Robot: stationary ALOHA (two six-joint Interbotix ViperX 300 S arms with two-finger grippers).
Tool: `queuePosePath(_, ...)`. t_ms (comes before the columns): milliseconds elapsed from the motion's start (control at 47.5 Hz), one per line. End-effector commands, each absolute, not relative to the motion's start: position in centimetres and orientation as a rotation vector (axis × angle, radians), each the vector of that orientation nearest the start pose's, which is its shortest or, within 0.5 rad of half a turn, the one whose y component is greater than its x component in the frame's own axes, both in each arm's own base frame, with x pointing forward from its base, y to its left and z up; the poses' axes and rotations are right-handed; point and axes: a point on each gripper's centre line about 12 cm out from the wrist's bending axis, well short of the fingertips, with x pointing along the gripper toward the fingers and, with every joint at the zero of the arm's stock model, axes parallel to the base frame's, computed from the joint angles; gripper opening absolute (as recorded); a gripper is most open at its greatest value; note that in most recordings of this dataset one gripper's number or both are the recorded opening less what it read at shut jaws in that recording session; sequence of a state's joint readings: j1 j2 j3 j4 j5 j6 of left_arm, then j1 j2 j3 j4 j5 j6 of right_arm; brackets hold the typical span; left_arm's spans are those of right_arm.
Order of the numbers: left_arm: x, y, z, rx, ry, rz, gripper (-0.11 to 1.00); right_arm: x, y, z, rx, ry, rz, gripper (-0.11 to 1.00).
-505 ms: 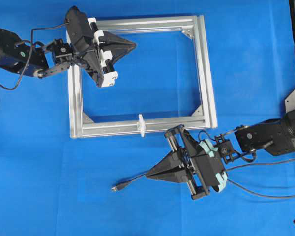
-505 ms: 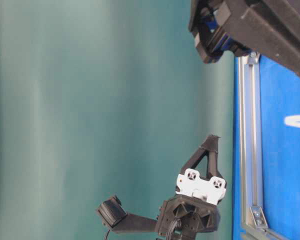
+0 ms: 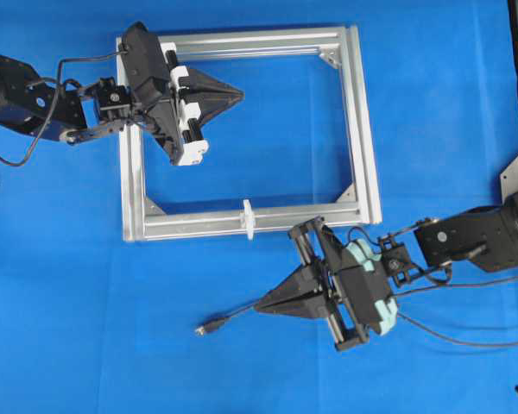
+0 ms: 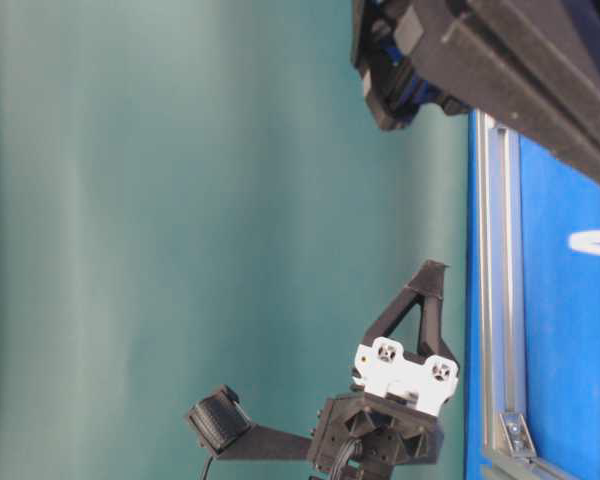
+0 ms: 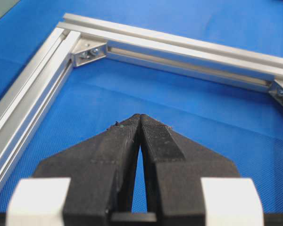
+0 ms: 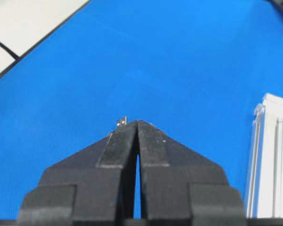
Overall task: Insert the wire through the string loop located in the center.
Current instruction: 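Move the right gripper down to the black USB cable near its plug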
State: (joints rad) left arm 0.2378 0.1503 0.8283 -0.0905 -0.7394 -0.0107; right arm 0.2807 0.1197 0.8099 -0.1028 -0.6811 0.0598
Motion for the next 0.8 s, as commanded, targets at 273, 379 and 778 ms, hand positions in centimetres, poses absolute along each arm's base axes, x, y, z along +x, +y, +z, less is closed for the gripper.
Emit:
queuePosePath(273,37.7,10.0,15.4,-0.091,0.181,0.307,0.0,38.5,11.6,14.8,-0.044,0.363,0.323,-0.04)
queuePosePath(379,37.7,10.0,15.4,-0.093,0.179,0.307,0.0,38.3,11.6,14.3,-0.035,0.385,0.321,0.05)
queuePosePath(778,37.7,10.2,15.4,-0.094,0.179,0.315,0.0,39.4,11.7,11.3,0.019,0.457,0.289,0.77)
